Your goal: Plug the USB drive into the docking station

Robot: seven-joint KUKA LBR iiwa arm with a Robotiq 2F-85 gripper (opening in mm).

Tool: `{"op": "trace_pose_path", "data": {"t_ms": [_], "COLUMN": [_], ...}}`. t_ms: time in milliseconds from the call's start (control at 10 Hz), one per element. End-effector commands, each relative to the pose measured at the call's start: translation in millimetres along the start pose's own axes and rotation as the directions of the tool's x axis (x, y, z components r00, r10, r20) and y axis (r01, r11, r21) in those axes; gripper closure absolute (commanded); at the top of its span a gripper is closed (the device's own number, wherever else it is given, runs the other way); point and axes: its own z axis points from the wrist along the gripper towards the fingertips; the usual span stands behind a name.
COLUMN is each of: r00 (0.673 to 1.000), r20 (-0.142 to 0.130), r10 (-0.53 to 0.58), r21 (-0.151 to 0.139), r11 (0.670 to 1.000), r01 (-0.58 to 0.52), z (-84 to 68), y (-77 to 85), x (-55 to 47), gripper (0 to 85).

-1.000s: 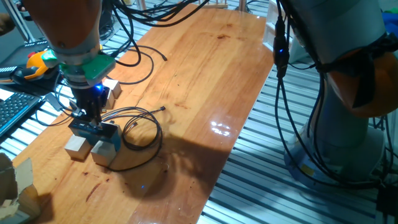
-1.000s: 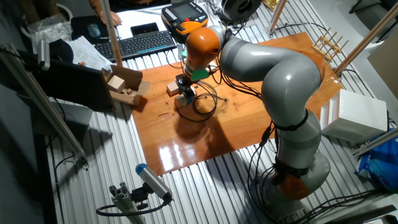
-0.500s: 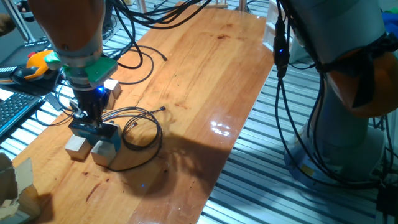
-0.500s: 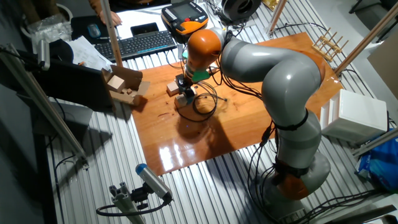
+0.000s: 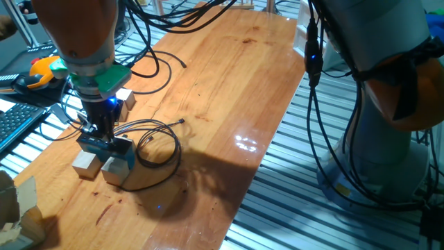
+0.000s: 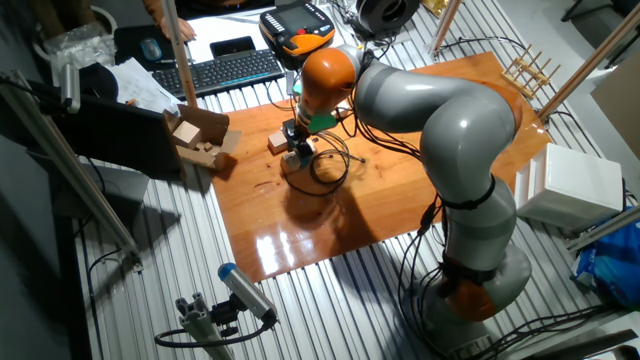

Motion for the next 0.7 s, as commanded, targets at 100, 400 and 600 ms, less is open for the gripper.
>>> {"op": "trace_pose_path", "data": {"t_ms": [100,400,600], "r00": [1.0,1.0,1.0], "r20": [0.001,0.001,0.001], "r10": [-0.003,-0.004,-0.009], "r21": [0.001,-0.003,-0.004], "r11": [1.0,1.0,1.0], "r01": [0.003,0.004,0.009], "z": [0.7,1.8,2.5], "y": [-1.2,-1.6,-1.3], "x": [-0.2,-0.2,0.5], "gripper": [85.0,85.0,85.0]}}
